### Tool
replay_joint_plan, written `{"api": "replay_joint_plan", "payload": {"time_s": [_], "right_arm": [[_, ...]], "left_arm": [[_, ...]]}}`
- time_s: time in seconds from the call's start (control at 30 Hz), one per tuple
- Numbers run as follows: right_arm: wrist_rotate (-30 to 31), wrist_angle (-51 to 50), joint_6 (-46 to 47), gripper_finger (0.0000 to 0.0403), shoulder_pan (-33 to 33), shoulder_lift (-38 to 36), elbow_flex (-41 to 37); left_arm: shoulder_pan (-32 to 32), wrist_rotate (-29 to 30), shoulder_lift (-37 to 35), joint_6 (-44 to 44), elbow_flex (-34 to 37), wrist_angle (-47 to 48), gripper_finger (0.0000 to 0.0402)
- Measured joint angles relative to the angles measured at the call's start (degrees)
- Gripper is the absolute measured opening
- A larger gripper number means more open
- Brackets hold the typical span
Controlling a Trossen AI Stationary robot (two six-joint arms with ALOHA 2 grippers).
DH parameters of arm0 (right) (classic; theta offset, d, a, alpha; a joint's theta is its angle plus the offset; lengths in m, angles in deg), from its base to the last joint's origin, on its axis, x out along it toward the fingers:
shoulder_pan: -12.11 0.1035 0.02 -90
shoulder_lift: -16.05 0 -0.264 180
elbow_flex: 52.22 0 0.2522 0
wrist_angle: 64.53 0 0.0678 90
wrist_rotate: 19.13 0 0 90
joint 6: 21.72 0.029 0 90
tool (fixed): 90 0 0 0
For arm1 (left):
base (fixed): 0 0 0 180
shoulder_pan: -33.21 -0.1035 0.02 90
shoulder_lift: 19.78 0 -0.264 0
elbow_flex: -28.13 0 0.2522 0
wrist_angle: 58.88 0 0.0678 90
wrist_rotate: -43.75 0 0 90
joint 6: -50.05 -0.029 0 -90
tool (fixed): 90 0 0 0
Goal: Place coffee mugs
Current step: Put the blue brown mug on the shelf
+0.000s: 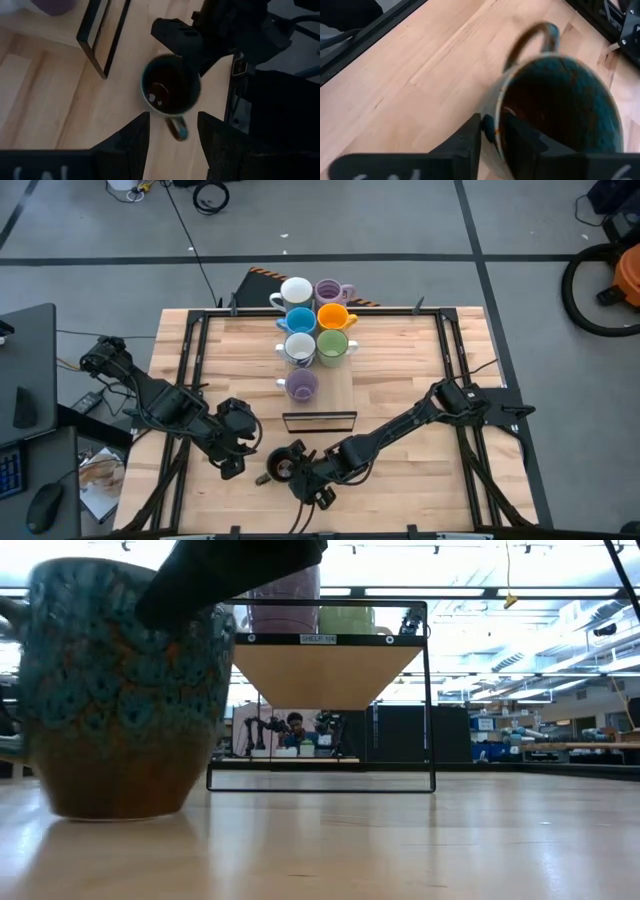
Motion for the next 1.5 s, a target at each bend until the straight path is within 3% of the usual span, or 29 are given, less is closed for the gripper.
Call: {"api": "replay_joint_plan", "payload": {"time_s": [0.3, 0.97, 1.23, 1.5], "right_arm": [[-0.4, -2.5, 2.5, 0.0041, 0.1, -0.2, 0.0], [0.5, -24.5, 22.9, 0.0044, 5.2, -6.8, -0.2], [6.3, -34.1, 31.7, 0.0043, 9.6, -7.1, -0.4], [7.0, -39.4, 38.2, 0.0043, 12.6, -8.4, -0.4]], "left_arm": [[0.9, -0.4, 0.0, -0.1, 0.0, 0.0, 0.0172], [4.1, 1.3, 0.0, 0.3, 0.0, 0.0, 0.0172], [4.1, 1.4, 0.0, 0.1, 0.0, 0.0, 0.0172], [4.1, 1.4, 0.0, 0.0, 0.0, 0.1, 0.0172]]}}
